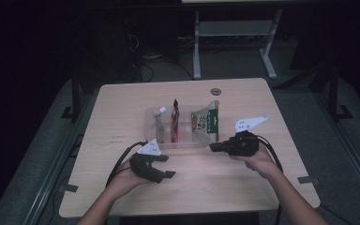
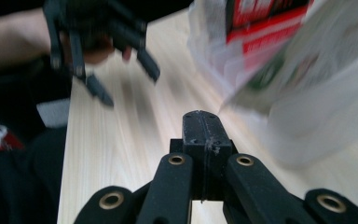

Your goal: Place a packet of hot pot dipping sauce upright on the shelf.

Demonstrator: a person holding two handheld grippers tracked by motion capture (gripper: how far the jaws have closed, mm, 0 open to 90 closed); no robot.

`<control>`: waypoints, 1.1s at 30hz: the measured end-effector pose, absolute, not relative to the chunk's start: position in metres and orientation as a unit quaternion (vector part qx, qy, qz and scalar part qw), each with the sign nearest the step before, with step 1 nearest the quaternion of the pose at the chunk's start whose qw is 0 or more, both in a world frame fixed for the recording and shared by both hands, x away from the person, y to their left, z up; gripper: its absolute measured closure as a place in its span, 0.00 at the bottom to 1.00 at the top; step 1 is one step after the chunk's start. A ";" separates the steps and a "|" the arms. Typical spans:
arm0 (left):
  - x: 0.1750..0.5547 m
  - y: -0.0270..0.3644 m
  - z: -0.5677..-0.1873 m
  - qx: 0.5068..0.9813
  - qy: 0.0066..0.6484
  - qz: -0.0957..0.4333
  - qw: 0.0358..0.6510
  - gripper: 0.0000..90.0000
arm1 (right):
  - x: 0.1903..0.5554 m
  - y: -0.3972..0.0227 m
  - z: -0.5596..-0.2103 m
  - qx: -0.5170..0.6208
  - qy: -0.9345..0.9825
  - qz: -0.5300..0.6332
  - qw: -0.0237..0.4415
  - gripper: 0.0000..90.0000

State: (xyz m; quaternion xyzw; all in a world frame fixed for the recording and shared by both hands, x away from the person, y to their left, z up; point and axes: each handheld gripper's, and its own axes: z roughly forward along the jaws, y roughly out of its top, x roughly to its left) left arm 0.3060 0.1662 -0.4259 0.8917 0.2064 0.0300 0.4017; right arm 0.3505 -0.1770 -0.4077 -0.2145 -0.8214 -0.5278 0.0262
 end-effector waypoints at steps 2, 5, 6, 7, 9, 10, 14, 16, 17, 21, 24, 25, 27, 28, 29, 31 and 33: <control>0.306 0.166 -0.426 0.891 0.206 0.031 0.403 0.36 | 0.357 -0.173 -0.402 -0.217 -0.818 -0.533 0.015 1.00; 0.306 0.166 -0.426 0.891 0.207 0.030 0.403 0.36 | 0.371 -0.171 -0.390 -0.219 -0.804 -0.552 0.002 1.00; 0.307 0.167 -0.425 0.892 0.205 0.032 0.401 0.36 | 0.373 -0.170 -0.387 -0.219 -0.801 -0.557 0.002 1.00; 0.306 0.167 -0.426 0.891 0.207 0.031 0.402 0.36 | 0.375 -0.169 -0.384 -0.219 -0.800 -0.559 -0.004 1.00; 0.306 0.167 -0.425 0.891 0.207 0.032 0.404 0.36 | 0.377 -0.169 -0.379 -0.217 -0.798 -0.563 -0.007 1.00; 0.307 0.168 -0.425 0.891 0.207 0.032 0.403 0.36 | 0.375 -0.170 -0.377 -0.216 -0.797 -0.563 -0.010 1.00; 0.306 0.170 -0.425 0.891 0.211 0.032 0.402 0.36 | 0.365 -0.177 -0.381 -0.216 -0.809 -0.547 -0.016 1.00; 0.304 0.171 -0.424 0.891 0.209 0.033 0.401 0.35 | 0.359 -0.183 -0.385 -0.220 -0.811 -0.542 -0.017 1.00; 0.303 0.171 -0.424 0.892 0.208 0.034 0.401 0.35 | 0.356 -0.185 -0.388 -0.222 -0.813 -0.537 -0.019 0.99; 0.299 0.172 -0.424 0.894 0.204 0.033 0.398 0.33 | 0.347 -0.195 -0.398 -0.235 -0.822 -0.518 -0.019 0.86; 0.295 0.173 -0.425 0.897 0.199 0.033 0.394 0.30 | 0.340 -0.201 -0.405 -0.246 -0.833 -0.495 -0.028 0.71; 0.294 0.173 -0.426 0.897 0.197 0.033 0.394 0.29 | 0.337 -0.203 -0.407 -0.253 -0.836 -0.486 -0.034 0.65; 0.292 0.175 -0.426 0.899 0.192 0.035 0.392 0.27 | 0.333 -0.205 -0.410 -0.259 -0.842 -0.472 -0.043 0.57; 0.290 0.175 -0.427 0.898 0.193 0.034 0.393 0.26 | 0.330 -0.206 -0.412 -0.260 -0.843 -0.468 -0.050 0.54; 0.289 0.176 -0.427 0.899 0.193 0.034 0.392 0.25 | 0.328 -0.208 -0.413 -0.263 -0.844 -0.464 -0.055 0.51; 0.285 0.180 -0.427 0.899 0.194 0.035 0.391 0.24 | 0.323 -0.211 -0.415 -0.267 -0.847 -0.456 -0.059 0.47; 0.282 0.185 -0.429 0.898 0.198 0.035 0.390 0.23 | 0.319 -0.215 -0.418 -0.267 -0.851 -0.448 -0.067 0.44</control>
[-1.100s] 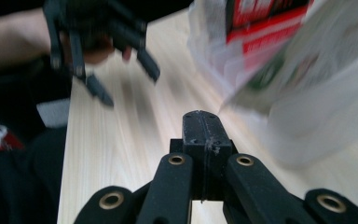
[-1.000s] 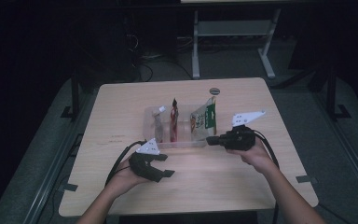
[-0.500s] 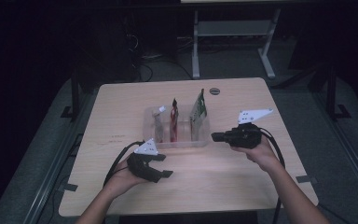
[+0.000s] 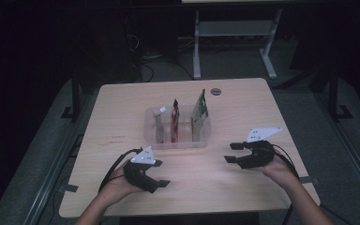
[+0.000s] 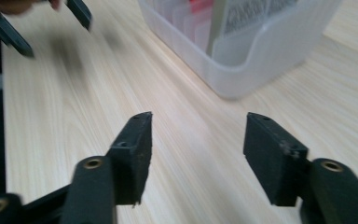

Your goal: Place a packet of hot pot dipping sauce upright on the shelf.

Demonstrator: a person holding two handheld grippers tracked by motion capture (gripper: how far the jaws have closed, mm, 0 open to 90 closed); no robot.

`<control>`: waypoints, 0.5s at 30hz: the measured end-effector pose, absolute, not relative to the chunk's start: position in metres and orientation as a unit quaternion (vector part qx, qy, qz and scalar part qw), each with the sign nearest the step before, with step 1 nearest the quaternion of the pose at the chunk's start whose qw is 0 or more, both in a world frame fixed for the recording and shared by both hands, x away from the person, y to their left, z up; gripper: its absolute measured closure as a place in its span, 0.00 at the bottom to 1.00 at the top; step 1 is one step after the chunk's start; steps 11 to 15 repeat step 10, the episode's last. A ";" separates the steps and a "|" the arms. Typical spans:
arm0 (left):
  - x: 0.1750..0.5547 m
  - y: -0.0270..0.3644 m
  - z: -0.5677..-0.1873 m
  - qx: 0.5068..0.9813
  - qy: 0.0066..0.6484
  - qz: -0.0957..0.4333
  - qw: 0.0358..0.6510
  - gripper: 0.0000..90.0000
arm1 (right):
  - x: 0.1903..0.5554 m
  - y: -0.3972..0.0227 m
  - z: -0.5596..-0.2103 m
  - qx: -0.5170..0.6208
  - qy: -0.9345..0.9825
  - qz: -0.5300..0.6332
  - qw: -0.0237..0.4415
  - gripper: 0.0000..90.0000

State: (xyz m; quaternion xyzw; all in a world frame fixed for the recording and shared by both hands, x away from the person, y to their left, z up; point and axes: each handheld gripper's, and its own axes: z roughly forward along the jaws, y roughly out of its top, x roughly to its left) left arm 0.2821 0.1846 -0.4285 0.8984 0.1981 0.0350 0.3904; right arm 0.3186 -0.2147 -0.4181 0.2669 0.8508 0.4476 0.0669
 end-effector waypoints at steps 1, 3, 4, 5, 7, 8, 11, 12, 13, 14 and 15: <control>0.280 0.188 -0.430 0.898 0.202 0.034 0.390 0.23 | 0.316 -0.217 -0.420 0.268 0.853 0.443 0.069 0.43; 0.277 0.193 -0.431 0.898 0.207 0.033 0.388 0.23 | 0.312 -0.220 -0.423 0.271 0.856 0.434 0.071 0.40; 0.275 0.196 -0.433 0.897 0.209 0.033 0.388 0.23 | 0.309 -0.223 -0.425 0.273 0.856 0.433 0.068 0.39; 0.274 0.198 -0.434 0.898 0.210 0.032 0.386 0.23 | 0.307 -0.225 -0.428 0.274 0.858 0.430 0.068 0.39; 0.274 0.200 -0.436 0.898 0.213 0.032 0.384 0.23 | 0.304 -0.227 -0.429 0.276 0.858 0.428 0.069 0.38; 0.275 0.200 -0.435 0.898 0.212 0.032 0.384 0.23 | 0.302 -0.227 -0.429 0.277 0.857 0.429 0.069 0.37; 0.276 0.201 -0.434 0.898 0.211 0.036 0.384 0.23 | 0.301 -0.228 -0.428 0.276 0.856 0.432 0.071 0.36; 0.276 0.201 -0.434 0.898 0.211 0.036 0.384 0.23 | 0.301 -0.228 -0.428 0.276 0.856 0.432 0.071 0.36; 0.276 0.201 -0.434 0.898 0.211 0.036 0.384 0.23 | 0.301 -0.228 -0.428 0.276 0.856 0.432 0.071 0.36; 0.276 0.201 -0.434 0.898 0.211 0.036 0.384 0.23 | 0.301 -0.228 -0.428 0.276 0.856 0.432 0.071 0.36; 0.276 0.201 -0.434 0.898 0.211 0.036 0.384 0.23 | 0.301 -0.228 -0.428 0.276 0.856 0.432 0.071 0.36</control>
